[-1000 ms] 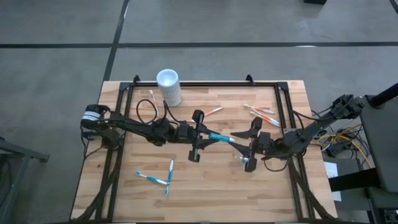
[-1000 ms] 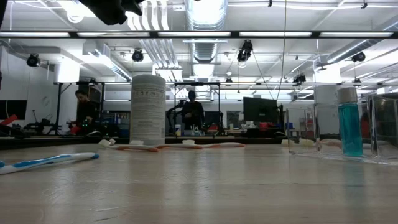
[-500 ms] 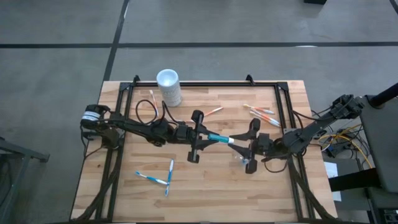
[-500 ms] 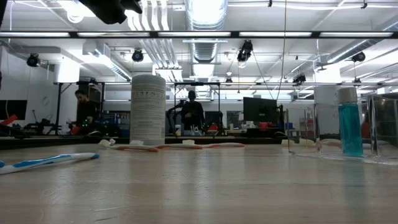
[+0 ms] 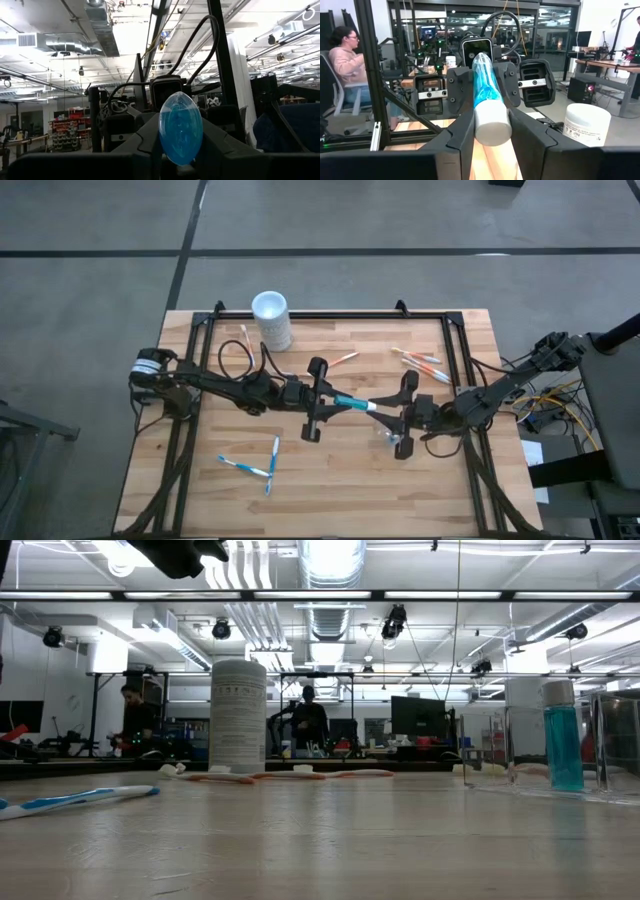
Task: Pick & Place toothbrushing station
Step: Put the mouthwash into the middle section of the transparent organizer
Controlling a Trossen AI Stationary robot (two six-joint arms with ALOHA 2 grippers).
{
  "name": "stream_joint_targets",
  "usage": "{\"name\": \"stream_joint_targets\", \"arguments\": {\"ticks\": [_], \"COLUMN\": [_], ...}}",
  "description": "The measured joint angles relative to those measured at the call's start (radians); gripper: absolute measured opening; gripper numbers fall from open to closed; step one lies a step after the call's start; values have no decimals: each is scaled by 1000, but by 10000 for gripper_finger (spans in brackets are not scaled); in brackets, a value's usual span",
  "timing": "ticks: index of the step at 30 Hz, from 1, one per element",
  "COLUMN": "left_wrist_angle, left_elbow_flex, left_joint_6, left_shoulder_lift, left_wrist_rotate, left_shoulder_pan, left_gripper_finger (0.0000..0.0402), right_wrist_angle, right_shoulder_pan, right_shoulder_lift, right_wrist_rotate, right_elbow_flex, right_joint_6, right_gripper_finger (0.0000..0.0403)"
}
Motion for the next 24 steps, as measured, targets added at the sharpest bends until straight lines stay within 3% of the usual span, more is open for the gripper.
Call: {"name": "stream_joint_targets", "arguments": {"ticks": [24], "left_wrist_angle": [-1], "left_elbow_flex": [0], "left_joint_6": [-19], "left_shoulder_lift": [0], "left_wrist_rotate": [-3], "left_shoulder_pan": [0], "left_gripper_finger": [88], "right_wrist_angle": [2], "right_shoulder_pan": [0], "right_shoulder_lift": [0], "right_wrist_rotate": [1], "right_elbow_flex": [0], "right_joint_6": [-78], "right_gripper_finger": [100]}}
